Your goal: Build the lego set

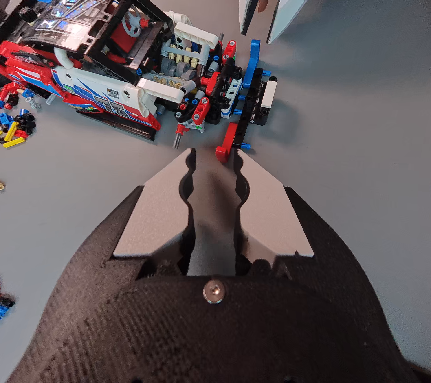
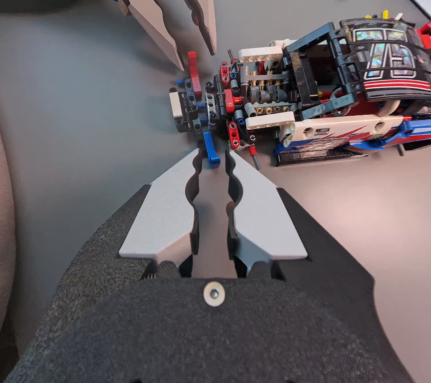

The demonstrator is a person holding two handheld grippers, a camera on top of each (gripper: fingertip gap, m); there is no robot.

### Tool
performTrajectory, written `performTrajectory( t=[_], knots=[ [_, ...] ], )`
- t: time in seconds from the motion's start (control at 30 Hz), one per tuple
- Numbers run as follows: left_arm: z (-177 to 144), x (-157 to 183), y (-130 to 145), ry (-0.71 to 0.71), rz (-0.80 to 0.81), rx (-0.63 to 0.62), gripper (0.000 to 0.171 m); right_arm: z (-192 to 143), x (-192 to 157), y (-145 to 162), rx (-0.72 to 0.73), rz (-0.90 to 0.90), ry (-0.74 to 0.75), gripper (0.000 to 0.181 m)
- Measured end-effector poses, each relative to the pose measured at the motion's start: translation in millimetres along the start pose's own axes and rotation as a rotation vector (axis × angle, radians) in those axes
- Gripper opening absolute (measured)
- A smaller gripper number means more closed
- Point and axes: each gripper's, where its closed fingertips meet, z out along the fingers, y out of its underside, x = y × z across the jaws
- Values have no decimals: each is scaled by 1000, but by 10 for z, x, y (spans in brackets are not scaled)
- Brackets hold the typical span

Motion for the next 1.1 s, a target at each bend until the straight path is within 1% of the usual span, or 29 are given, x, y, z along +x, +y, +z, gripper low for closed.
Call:
performTrajectory(
  t=[0.13,0.2,0.27,0.3,0.33,0.37,0.43,0.5,0.57,0.67,0.8,0.93,1.1],
  knots=[
    [-73,28,-129,-17,11,20,38,-87,-26,-196,53,-31,16,34],
    [-20,115,-180,-25,22,-24,54,-40,-38,-288,43,-85,30,38],
    [91,213,-221,-33,3,-66,73,68,-68,-350,11,-123,6,39],
    [146,243,-227,-40,-7,-80,80,132,-62,-363,-17,-130,-6,38],
    [184,254,-246,-55,-13,-81,83,193,-42,-373,-45,-139,-13,38],
    [206,249,-266,-70,-19,-77,83,247,-21,-379,-70,-147,-22,38],
    [232,211,-278,-95,-39,-70,81,336,22,-369,-127,-145,-42,30],
    [243,145,-271,-136,-41,-65,75,394,48,-338,-181,-139,-63,24],
    [240,117,-266,-161,-42,-70,74,399,95,-347,-203,-145,-60,14],
    [236,72,-273,-199,-50,-55,74,400,96,-348,-208,-167,-74,13],
    [247,62,-263,-202,-63,-49,76,394,94,-347,-203,-197,-86,12],
    [236,79,-256,-208,-63,-50,75,390,95,-346,-193,-193,-101,12],
    [209,104,-283,-216,-82,-26,77,391,94,-342,-188,-193,-115,12]
  ],
)
